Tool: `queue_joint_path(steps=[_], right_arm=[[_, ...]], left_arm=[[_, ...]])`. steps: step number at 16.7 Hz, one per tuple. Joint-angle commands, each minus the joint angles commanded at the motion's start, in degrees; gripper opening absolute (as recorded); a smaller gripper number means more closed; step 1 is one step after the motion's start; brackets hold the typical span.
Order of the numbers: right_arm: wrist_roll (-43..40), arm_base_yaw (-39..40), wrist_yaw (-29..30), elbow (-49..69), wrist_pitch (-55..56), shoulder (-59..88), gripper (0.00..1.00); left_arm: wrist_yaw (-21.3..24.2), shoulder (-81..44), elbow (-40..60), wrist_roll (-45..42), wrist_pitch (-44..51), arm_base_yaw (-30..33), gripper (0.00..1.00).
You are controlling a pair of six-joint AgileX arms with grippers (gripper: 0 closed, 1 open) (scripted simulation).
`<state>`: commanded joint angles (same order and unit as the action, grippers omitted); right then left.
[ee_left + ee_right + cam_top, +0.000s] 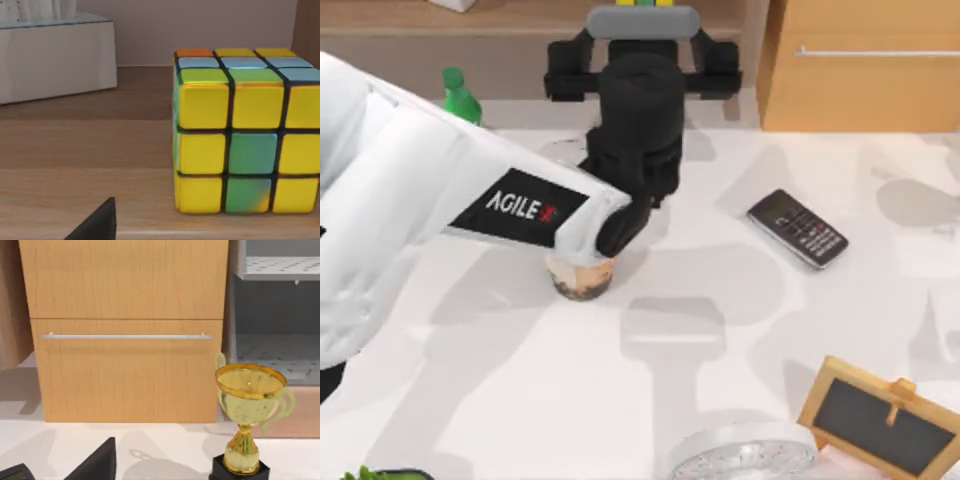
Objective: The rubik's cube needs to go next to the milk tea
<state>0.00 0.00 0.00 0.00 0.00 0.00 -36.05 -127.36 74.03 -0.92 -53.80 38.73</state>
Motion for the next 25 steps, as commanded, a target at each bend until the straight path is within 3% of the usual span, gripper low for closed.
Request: queue_joint_path(steps=[8, 17, 23, 25], right_arm=[[0.00, 0.00, 0.00, 0.00, 0.00, 0.00, 1.00], [0.00, 0.00, 0.00, 0.00, 0.00, 0.00, 1.00], [0.00, 0.00, 0.00, 0.00, 0.00, 0.00, 1.00], [0.00, 0.00, 0.00, 0.00, 0.00, 0.00, 1.00]], left_arm=[[0.22, 0.35, 0.95, -0.04, 1.20, -0.26, 1.00], [3.73, -6.59, 14.86, 0.04, 7.93, -3.84, 1.00], [4.09, -8.88, 16.33, 0.16, 7.51, -4.06, 1.00], [4.09, -8.88, 16.33, 0.16, 7.51, -4.06, 0.85]])
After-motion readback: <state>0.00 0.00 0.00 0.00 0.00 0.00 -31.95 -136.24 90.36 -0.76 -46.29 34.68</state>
